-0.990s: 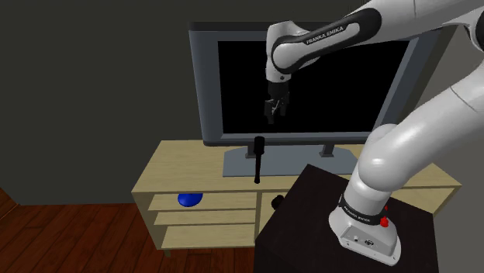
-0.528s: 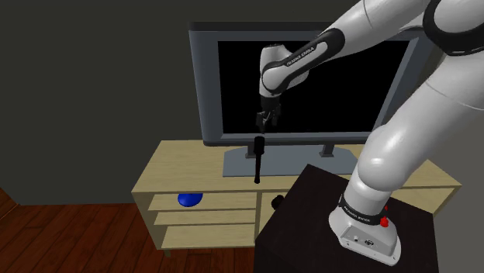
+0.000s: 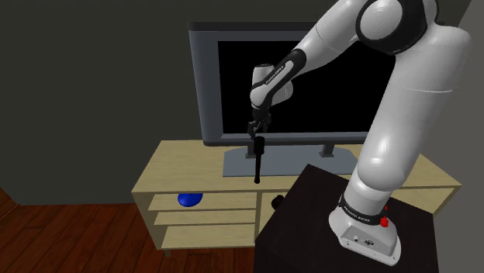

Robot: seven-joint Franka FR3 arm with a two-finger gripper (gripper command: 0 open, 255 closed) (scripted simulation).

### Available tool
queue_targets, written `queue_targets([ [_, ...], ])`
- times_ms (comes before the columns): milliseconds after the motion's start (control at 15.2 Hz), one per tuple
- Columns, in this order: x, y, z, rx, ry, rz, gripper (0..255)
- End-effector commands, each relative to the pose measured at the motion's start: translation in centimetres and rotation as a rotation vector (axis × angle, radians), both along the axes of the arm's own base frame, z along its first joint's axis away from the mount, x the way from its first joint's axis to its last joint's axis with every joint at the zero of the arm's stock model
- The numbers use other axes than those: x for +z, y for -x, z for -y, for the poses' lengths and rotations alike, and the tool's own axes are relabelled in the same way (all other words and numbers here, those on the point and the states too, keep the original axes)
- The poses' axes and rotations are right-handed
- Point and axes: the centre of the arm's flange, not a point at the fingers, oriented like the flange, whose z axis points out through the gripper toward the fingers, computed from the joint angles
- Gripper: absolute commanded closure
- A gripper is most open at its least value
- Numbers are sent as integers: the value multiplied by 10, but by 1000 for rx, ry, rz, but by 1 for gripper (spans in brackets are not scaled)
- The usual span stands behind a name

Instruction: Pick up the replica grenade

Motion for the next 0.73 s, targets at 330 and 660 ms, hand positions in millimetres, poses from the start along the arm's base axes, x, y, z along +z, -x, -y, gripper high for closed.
queue_targets([
  [330,-35,-3,3,-3,1,5,0],
  [660,-44,-4,3,-3,1,5,255],
])
